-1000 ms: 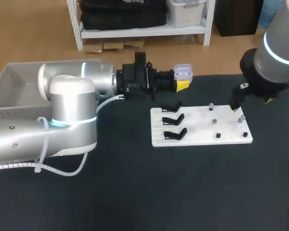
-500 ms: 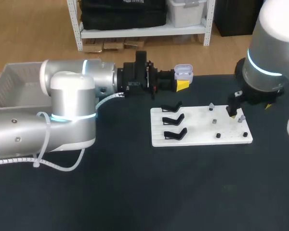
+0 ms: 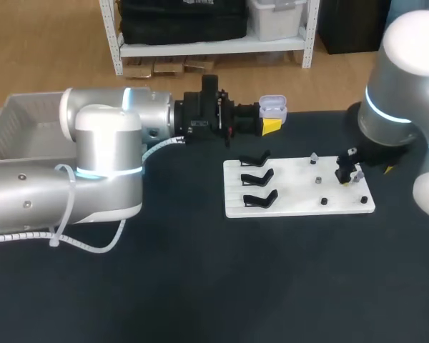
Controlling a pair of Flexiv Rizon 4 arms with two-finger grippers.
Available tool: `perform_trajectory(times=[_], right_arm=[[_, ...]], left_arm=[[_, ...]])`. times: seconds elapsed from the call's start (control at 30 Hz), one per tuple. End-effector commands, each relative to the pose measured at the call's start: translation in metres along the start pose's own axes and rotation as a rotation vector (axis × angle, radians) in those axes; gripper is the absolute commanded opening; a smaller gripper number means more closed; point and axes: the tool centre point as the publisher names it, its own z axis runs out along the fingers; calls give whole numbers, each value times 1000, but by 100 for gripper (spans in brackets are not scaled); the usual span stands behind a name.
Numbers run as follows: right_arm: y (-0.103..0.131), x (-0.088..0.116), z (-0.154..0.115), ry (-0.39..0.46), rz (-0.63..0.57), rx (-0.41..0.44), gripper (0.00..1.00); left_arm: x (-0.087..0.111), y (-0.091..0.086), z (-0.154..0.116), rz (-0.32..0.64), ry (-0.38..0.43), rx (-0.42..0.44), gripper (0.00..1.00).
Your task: Pick up each earbud case from the left stands, insert the matching earbuds, close the lid, and place the case in the box.
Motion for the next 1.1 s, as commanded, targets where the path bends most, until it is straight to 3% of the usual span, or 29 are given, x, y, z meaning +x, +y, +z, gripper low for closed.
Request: perform_trajectory(times=[0.03, 0.3, 0.47, 0.83, 0.97, 1.03, 1.1], right_arm=[[-1, -5, 7, 18, -8, -3, 48], [-1, -8, 8, 29, -6, 3, 47], [-1, -7, 10, 40, 26, 2, 38], [3, -9, 18, 57, 71, 4, 37], [3, -9, 20, 62, 91, 10, 29], [3, -9, 20, 61, 98, 11, 19], [3, -10, 21, 64, 99, 16, 15]], left_arm=[[1, 0, 0, 4, -5, -2, 0], [1, 0, 0, 4, -5, -2, 0], [1, 0, 0, 4, -5, -2, 0], [1, 0, 0, 4, -5, -2, 0], [1, 0, 0, 4, -5, -2, 0], [1, 0, 0, 4, -5, -2, 0], [1, 0, 0, 4, -5, -2, 0]])
